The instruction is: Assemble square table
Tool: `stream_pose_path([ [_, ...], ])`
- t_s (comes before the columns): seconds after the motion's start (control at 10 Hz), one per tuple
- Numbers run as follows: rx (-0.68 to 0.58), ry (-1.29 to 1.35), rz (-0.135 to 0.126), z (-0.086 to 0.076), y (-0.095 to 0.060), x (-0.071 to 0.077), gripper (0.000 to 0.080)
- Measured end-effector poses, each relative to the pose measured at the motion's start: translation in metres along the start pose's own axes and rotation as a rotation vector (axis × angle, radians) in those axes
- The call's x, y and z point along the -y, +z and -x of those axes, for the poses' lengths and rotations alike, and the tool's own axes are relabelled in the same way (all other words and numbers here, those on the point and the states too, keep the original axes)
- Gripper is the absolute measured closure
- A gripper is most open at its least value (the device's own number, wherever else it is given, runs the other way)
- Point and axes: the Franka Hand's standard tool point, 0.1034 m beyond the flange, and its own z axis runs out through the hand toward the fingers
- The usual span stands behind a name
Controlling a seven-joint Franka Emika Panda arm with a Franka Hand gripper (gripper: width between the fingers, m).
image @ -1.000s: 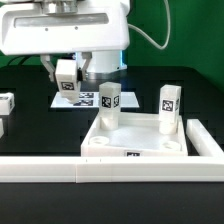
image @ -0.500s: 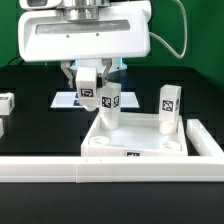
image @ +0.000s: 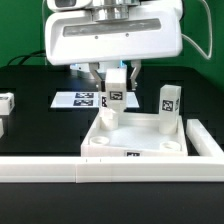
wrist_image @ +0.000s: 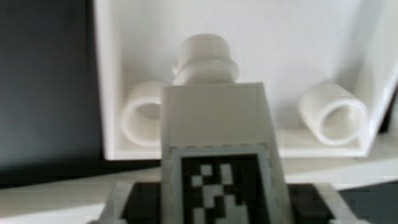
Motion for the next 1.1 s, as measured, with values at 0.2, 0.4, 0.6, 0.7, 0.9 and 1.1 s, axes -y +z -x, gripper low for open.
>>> stream_pose_path([
  [0.2,-0.028,-0.015,-0.005,-0.003,0.004,0.014,0.0511],
  [0.4,-0.088,-0.016,0.006,-0.009,0.003,0.012,0.0511],
  [0.6,-0.234,-0.026,0.034,-0.01,0.001,0.008,0.0511],
  [0.7,-0.292,-0.03,0.04,-0.01,0.002,0.011,0.0511],
  [0.9,-0.27,-0.013,0.016,-0.02,0.001,0.023,0.0511],
  [1.1,-0.314,-0.017,0.007,-0.03,0.006,0.037,0.0511],
])
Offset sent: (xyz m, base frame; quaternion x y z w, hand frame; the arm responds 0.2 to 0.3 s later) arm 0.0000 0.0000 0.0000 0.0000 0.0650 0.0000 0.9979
